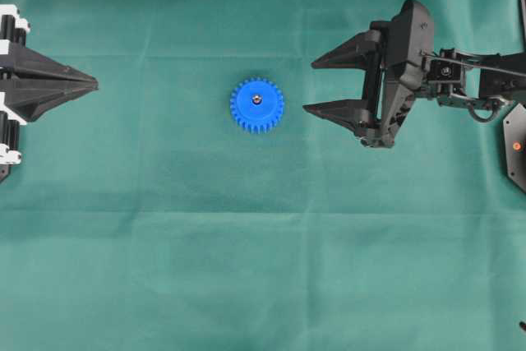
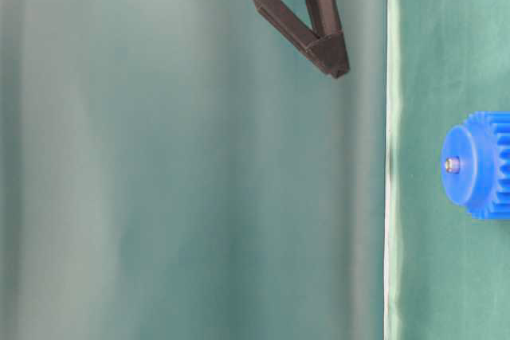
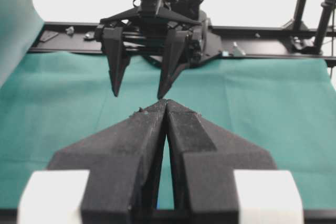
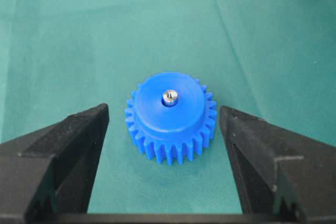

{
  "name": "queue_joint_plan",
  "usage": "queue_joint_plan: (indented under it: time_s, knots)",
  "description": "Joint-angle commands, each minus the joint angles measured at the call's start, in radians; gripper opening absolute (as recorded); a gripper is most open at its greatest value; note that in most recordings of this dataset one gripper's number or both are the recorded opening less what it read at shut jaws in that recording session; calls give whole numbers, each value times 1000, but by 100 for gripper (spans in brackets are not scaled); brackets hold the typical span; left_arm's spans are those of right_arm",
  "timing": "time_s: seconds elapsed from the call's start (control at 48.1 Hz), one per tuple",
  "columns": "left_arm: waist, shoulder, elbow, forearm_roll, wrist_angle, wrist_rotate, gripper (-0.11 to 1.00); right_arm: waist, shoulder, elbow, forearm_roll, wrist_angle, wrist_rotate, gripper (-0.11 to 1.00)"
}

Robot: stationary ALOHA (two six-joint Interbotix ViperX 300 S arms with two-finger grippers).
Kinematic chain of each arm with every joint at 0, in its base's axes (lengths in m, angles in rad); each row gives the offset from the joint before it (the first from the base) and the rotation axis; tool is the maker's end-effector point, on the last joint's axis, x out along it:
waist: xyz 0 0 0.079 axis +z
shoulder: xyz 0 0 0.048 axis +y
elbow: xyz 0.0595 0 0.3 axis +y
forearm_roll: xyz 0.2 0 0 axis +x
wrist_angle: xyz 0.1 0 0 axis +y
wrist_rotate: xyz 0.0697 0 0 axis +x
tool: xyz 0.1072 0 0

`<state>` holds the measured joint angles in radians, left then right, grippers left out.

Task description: Insert the shaft placed at a random location into the center hole of the medium gear at another random location.

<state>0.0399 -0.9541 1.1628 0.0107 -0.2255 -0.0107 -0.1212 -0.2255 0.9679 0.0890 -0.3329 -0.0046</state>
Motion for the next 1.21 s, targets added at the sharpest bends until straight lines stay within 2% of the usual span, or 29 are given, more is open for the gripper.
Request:
queue_joint_plan:
  time_s: [0.0, 0.686, 1.186]
  knots:
    - [2, 6, -17, 3, -5, 0, 0, 2, -17, -11, 0, 0, 5, 84]
    - [2, 6, -17, 3, -5, 2, 0, 2, -17, -14, 0, 0, 5, 84]
    - [2, -2, -17, 3, 37, 2, 0, 2, -17, -17, -3, 0, 3, 84]
